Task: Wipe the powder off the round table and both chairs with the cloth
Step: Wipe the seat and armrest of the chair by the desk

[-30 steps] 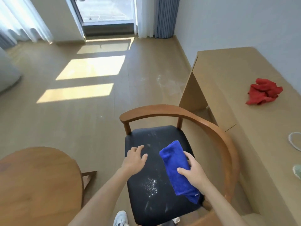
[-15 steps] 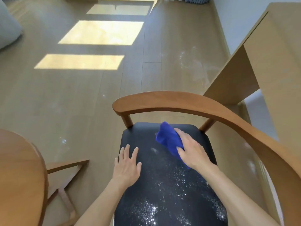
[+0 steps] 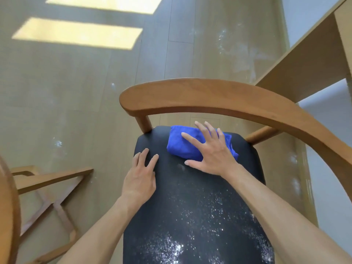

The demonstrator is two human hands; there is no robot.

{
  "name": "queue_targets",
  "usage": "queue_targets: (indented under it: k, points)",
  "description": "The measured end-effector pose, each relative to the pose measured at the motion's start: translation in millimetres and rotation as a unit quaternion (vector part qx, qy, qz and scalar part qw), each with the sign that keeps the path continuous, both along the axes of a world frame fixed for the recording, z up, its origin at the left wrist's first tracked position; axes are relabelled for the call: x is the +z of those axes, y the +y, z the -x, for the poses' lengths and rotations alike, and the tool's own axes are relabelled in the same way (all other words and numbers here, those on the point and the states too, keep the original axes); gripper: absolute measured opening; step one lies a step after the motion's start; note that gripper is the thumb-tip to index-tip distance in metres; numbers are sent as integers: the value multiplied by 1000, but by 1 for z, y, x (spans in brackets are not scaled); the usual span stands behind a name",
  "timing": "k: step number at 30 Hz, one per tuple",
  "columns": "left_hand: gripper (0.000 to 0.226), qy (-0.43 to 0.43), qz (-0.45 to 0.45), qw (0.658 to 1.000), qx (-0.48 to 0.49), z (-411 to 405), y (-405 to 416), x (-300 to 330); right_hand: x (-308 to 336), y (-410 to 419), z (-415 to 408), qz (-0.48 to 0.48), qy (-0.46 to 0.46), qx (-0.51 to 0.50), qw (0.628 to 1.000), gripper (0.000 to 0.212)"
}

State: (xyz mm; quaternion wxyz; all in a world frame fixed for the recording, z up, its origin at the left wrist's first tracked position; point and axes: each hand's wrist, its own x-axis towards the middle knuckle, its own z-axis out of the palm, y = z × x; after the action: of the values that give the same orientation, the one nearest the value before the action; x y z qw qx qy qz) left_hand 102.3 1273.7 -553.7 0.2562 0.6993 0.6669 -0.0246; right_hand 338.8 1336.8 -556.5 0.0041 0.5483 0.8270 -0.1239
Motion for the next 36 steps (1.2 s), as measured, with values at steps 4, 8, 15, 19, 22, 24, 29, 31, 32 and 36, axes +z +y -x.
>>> queue_targets:
  k: [4,8,15,19,22,24,29,31,32,36]
  points:
    - [54,-11,-9,1000,10,2,-1,-2,-16,7,2,33,7,-30,999,78]
    - [53,-14,-9,1000,8,5,-2,-4,-28,-4,7,-92,6,-42,995,61]
    - [54,-5,-5,1000,9,5,-3,-3,-32,-54,22,-146,19,-82,986,46]
    - [55,0,-1,1000,6,6,-2,-3,-27,-123,38,-122,47,-57,990,50]
    - [54,-9,-8,1000,-2,8,-2,-3,-27,-184,40,-122,70,-8,990,55]
    - [54,-2,-6,1000,-5,9,-1,-3,-25,-226,39,-60,94,-55,992,49]
    - [53,14,7,1000,-14,11,-1,-2,-175,-338,38,243,-45,-241,939,57]
    - [53,15,10,1000,-11,11,-1,-1,-171,-328,52,266,-34,-271,924,43]
    - [53,16,13,1000,-10,10,-1,-1,-139,-300,40,260,-100,-192,941,44]
    - [53,14,13,1000,-5,10,-2,-1,-4,-179,-6,-31,8,136,990,16]
